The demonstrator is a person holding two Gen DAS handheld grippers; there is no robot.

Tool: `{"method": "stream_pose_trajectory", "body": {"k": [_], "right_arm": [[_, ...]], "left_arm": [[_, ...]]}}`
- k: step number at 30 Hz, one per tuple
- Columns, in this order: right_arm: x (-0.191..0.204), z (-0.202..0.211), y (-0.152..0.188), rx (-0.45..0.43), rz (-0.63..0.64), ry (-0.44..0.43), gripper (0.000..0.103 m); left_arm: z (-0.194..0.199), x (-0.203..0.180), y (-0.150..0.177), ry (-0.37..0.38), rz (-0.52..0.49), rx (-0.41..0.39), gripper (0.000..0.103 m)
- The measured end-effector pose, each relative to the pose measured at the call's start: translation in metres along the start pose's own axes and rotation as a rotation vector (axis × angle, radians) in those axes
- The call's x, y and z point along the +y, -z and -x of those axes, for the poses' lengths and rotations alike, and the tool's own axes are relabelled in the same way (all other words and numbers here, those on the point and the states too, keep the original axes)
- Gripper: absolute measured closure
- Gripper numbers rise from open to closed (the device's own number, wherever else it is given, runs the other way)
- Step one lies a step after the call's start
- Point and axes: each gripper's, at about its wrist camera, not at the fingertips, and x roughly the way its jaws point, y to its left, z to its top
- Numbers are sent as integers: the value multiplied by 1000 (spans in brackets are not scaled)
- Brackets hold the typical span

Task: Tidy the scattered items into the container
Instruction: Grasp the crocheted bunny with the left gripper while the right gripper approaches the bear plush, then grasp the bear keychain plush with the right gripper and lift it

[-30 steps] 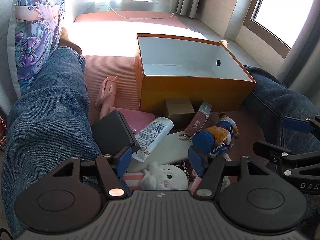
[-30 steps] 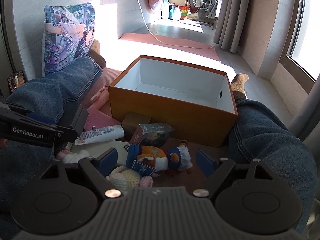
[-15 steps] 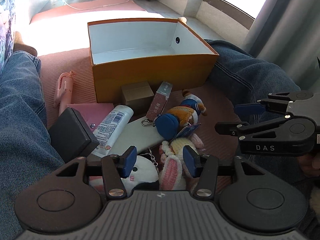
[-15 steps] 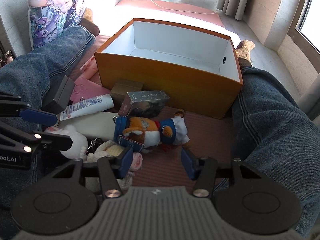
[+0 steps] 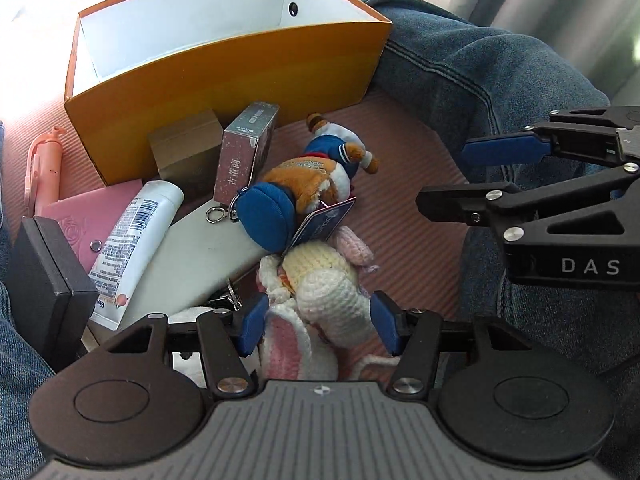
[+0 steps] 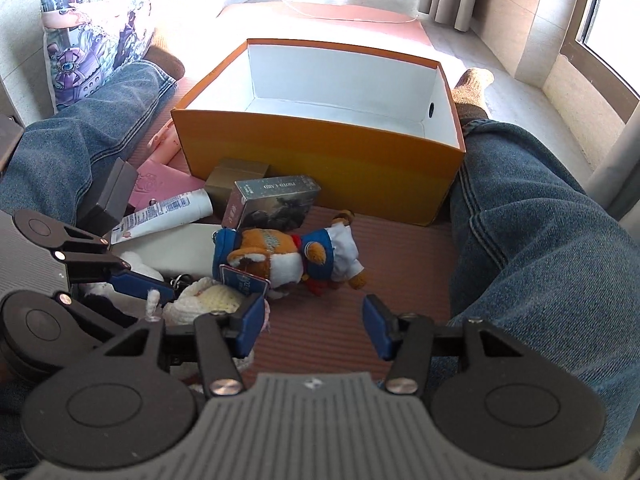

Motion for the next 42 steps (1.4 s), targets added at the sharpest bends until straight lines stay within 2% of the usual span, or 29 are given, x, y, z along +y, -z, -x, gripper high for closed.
{"method": "stream_pose_trajectory", "body": {"k": [9,13,19,23,29,34,38,42], "right_arm": [[5,-7,-1,11,31,-9,43],[5,-9,-1,15,29,-3,43],[6,-8,-1,15,30,1,42],[5,-4,0,4,25,3,42],[1,0,-4,-17,26,13,42],[1,0,-12,-28,67,9,42],[7,-1,-23,-45,169,3,42],[15,-7,-34,-48,315,-20,42]], "left_arm": [[-24,11,-5,80,103,56,27],[-26,9,-7,78,102,55,27],[-19,11,-5,88,112,43,43],[-10,11,-2,102,122,30,49],[23,7,2,119,127,-40,52],[63,19,2,123,191,-144,52],[82,27,-4,89,225,-219,52],[95,40,-10,38,245,-259,52]]}}
